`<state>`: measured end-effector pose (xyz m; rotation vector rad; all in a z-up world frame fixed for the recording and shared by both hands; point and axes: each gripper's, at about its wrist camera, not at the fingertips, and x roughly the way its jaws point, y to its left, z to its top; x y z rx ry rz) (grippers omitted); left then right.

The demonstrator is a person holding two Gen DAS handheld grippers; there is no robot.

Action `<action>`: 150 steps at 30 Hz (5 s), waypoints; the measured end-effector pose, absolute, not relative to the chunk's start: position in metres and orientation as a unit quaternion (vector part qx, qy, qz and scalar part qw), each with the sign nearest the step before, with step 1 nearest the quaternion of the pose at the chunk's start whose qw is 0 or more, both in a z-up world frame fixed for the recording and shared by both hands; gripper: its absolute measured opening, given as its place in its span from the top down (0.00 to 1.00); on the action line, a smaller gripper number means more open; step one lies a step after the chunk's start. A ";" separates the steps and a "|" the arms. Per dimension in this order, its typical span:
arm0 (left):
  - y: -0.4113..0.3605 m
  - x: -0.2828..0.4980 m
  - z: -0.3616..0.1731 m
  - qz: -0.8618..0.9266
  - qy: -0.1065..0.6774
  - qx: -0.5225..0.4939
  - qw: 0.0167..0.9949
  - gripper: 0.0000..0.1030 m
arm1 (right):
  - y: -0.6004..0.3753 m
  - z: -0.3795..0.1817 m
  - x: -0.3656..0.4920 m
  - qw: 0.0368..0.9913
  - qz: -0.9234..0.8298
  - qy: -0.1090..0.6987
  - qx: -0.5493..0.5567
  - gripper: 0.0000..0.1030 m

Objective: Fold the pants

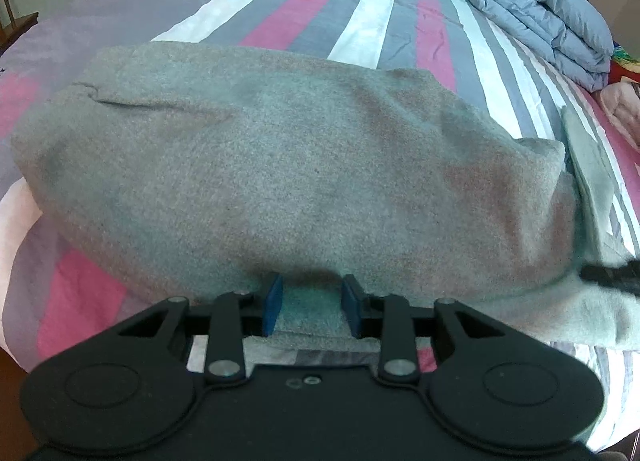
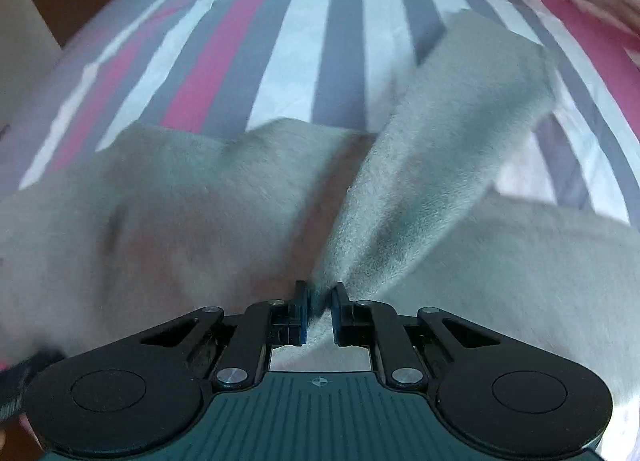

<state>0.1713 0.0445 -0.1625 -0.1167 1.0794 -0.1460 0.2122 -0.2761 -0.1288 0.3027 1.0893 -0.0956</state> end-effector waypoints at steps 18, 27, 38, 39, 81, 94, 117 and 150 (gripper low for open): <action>0.032 0.170 -0.162 -0.054 0.508 -0.025 0.859 0.77 | -0.293 -0.105 0.144 0.889 -0.010 0.420 0.183 0.14; 0.033 0.173 -0.162 -0.052 0.509 -0.036 0.858 0.75 | -0.302 -0.102 0.231 0.888 -0.115 0.438 0.075 0.15; 0.037 0.178 -0.164 -0.068 0.514 -0.057 0.853 0.64 | -0.322 -0.165 0.305 0.842 -0.173 0.510 0.027 0.56; 0.036 0.178 -0.164 -0.071 0.514 -0.055 0.853 0.63 | -0.323 -0.164 0.300 0.846 -0.162 0.507 0.029 0.69; 0.010 0.172 -0.167 -0.041 0.502 0.006 0.864 0.55 | -0.354 -0.152 0.198 0.885 -0.105 0.448 -0.079 0.57; 0.010 0.172 -0.169 -0.043 0.500 0.009 0.865 0.54 | -0.482 -0.095 0.092 0.917 -0.191 0.297 0.185 0.96; 0.005 0.173 -0.168 -0.034 0.497 0.035 0.866 0.50 | -0.607 -0.200 0.000 0.750 -0.215 0.246 0.575 0.95; 0.012 0.172 -0.168 -0.010 0.486 0.085 0.870 0.50 | -0.633 -0.167 -0.017 0.789 -0.193 0.169 0.558 0.90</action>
